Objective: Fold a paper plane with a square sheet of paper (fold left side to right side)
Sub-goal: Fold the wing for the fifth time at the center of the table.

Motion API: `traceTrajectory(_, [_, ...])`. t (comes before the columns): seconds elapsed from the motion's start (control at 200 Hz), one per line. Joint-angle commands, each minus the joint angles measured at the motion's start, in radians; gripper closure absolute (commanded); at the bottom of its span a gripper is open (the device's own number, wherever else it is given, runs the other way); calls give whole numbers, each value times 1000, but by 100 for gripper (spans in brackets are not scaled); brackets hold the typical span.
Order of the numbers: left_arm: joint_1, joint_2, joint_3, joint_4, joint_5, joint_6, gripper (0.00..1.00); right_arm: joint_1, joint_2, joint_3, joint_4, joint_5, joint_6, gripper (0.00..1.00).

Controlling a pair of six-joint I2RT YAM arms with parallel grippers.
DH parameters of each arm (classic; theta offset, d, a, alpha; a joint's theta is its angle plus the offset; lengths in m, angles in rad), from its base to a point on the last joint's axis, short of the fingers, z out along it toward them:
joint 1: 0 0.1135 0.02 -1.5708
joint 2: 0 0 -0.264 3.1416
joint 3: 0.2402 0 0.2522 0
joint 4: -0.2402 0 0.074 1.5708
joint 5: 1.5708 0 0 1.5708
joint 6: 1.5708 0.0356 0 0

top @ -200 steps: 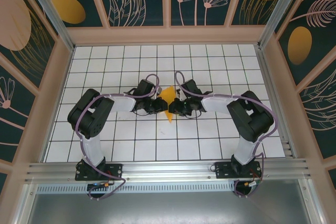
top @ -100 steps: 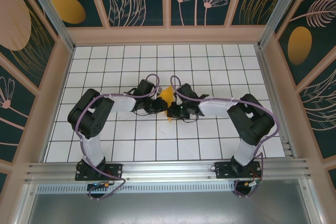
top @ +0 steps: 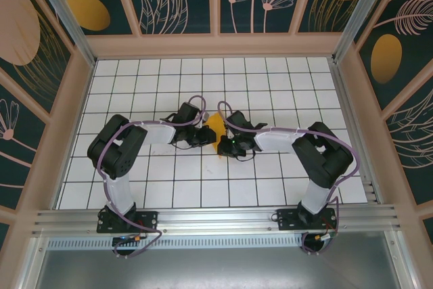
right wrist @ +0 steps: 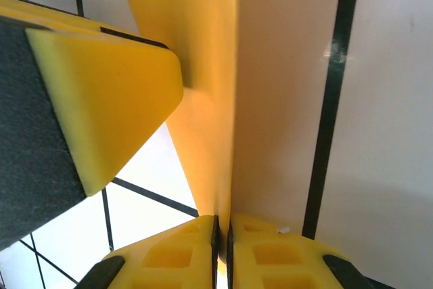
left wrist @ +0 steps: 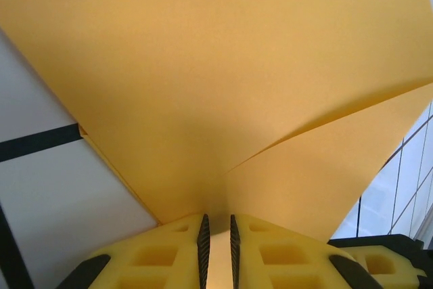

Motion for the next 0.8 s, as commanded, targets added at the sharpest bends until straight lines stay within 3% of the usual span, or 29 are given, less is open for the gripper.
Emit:
traceTrajectory(0.0, [-3, 48, 11, -25, -83, 37, 79, 16, -22, 5, -49, 26, -15, 85])
traceTrajectory(0.601, [-4, 48, 15, -30, -88, 41, 79, 61, -18, 10, -108, 49, -21, 87])
traceTrajectory(0.791, [-3, 50, 15, -30, -89, 41, 79, 63, -22, 8, -104, 55, -18, 99])
